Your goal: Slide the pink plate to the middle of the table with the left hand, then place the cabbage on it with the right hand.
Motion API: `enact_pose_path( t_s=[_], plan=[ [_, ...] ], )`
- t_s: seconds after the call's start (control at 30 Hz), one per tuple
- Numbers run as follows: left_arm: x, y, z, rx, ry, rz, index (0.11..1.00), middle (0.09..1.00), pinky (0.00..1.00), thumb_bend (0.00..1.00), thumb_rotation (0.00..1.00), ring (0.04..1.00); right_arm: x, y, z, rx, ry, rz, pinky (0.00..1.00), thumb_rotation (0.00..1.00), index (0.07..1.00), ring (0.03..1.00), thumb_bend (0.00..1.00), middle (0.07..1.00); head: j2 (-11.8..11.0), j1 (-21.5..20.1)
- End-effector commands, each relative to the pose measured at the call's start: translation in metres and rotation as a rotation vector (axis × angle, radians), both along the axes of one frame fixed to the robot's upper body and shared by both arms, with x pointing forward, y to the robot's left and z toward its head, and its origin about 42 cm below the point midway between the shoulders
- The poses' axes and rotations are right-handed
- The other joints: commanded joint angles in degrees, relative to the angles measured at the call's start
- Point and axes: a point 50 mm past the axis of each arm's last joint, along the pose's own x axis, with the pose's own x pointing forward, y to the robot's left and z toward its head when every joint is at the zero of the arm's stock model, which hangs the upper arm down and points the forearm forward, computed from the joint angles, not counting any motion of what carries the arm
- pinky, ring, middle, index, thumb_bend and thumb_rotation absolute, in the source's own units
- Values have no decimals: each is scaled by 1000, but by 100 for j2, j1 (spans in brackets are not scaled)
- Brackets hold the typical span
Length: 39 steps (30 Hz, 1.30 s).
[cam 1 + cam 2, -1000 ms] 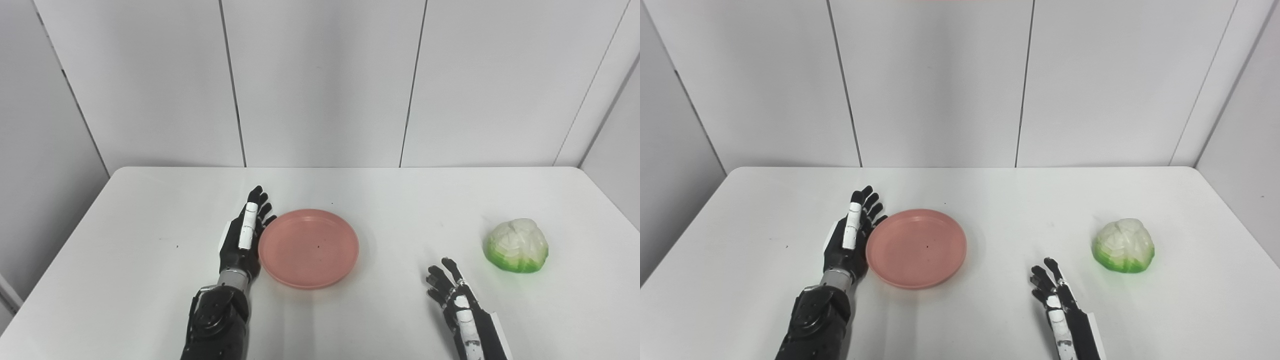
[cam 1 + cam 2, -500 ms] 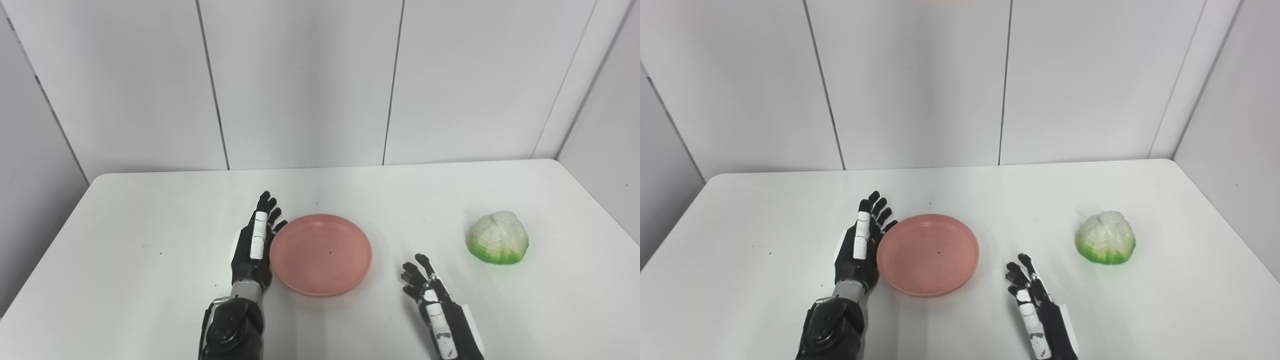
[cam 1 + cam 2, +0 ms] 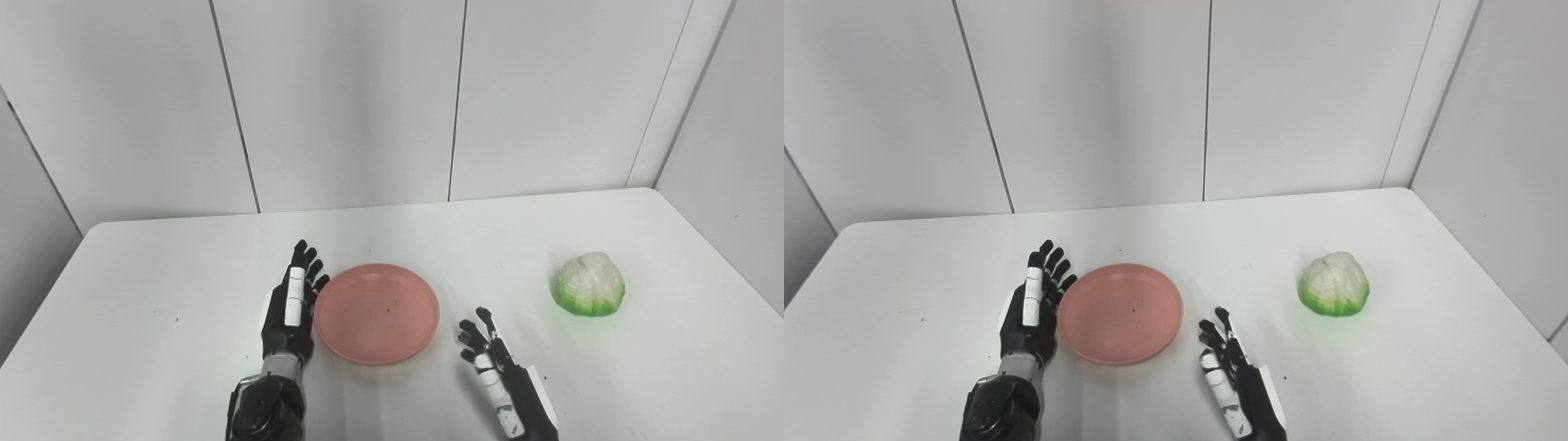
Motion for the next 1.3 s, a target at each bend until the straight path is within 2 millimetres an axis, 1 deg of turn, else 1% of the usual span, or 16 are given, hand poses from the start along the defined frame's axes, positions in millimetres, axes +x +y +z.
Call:
enact_pose_path(
  t_s=[0.0, 0.1, 0.17, 0.23, 0.37, 0.47, 0.53, 0.6, 0.67, 0.73, 0.77, 0.87, 0.97, 1.03, 1.13, 1.27],
  plan=[
    [1, 2, -1, 3, 3, -13, 951, 980, 912, 943, 848, 964, -14, -5, 13, -29, -51, -38, 871, 850, 963, 904, 821, 921, -18, -22],
    [2, 8, -3, 10, 3, -12, 951, 978, 900, 936, 851, 961, -13, -8, 30, -79, -100, -72, 850, 855, 960, 894, 813, 922, -59, -129],
    [2, 13, -4, 16, 2, -13, 957, 978, 895, 925, 859, 960, -12, -11, 48, -124, -140, -94, 834, 866, 955, 892, 811, 927, -79, -191],
    [3, 18, -6, 21, 3, -10, 960, 978, 888, 921, 865, 960, -11, -15, 66, -175, -173, -107, 827, 853, 949, 904, 802, 943, -97, -262],
    [6, 24, -7, 19, 4, -6, 955, 968, 866, 928, 853, 953, -8, -26, 94, -301, -225, -139, 873, 809, 949, 913, 776, 947, -129, -410],
    [9, 26, -7, 24, 1, -9, 956, 962, 846, 940, 855, 946, -2, -37, 115, -362, -249, -161, 885, 811, 942, 907, 797, 937, -163, -558],
    [10, 28, -7, 23, -1, -13, 961, 964, 861, 927, 859, 949, 3, -44, 127, -397, -261, -173, 851, 815, 936, 891, 839, 922, -178, -619],
    [11, 27, -6, 18, -4, -13, 960, 965, 864, 924, 858, 948, 7, -51, 137, -449, -270, -180, 827, 810, 938, 877, 869, 917, -189, -658],
    [11, 27, -6, 13, -7, -14, 958, 969, 878, 921, 850, 953, 10, -57, 144, -491, -275, -179, 823, 801, 947, 890, 889, 921, -210, -745],
    [12, 26, -7, -2, -8, -13, 945, 968, 893, 924, 835, 956, 16, -67, 153, -547, -287, -180, 792, 797, 949, 888, 926, 924, -210, -745],
    [12, 26, -7, -8, -5, -14, 944, 968, 895, 925, 833, 957, 19, -73, 159, -577, -292, -182, 787, 791, 949, 887, 936, 924, -238, -815],
    [12, 25, -9, -13, 2, -17, 947, 964, 898, 934, 832, 956, 26, -84, 170, -649, -297, -199, 759, 749, 944, 883, 973, 920, -276, -909],
    [11, 25, -13, -5, 3, -18, 951, 965, 898, 935, 840, 953, 33, -97, 186, -787, -307, -217, 728, 742, 934, 885, 998, 923, -301, -944],
    [10, 26, -15, -7, 7, -18, 947, 964, 899, 942, 835, 953, 38, -105, 196, -871, -299, -223, 689, 739, 930, 848, 1000, 901, -304, -932],
    [10, 26, -16, -11, 9, -18, 941, 958, 905, 945, 824, 955, 44, -112, 203, -939, -279, -220, 724, 715, 930, 874, 1000, 905, -303, -924],
    [12, 27, -15, 4, -1, -24, 950, 957, 893, 941, 838, 950, 61, -130, 220, -1116, -230, -176, 728, 684, 920, 892, 1000, 925, -303, -924]
  ],
)
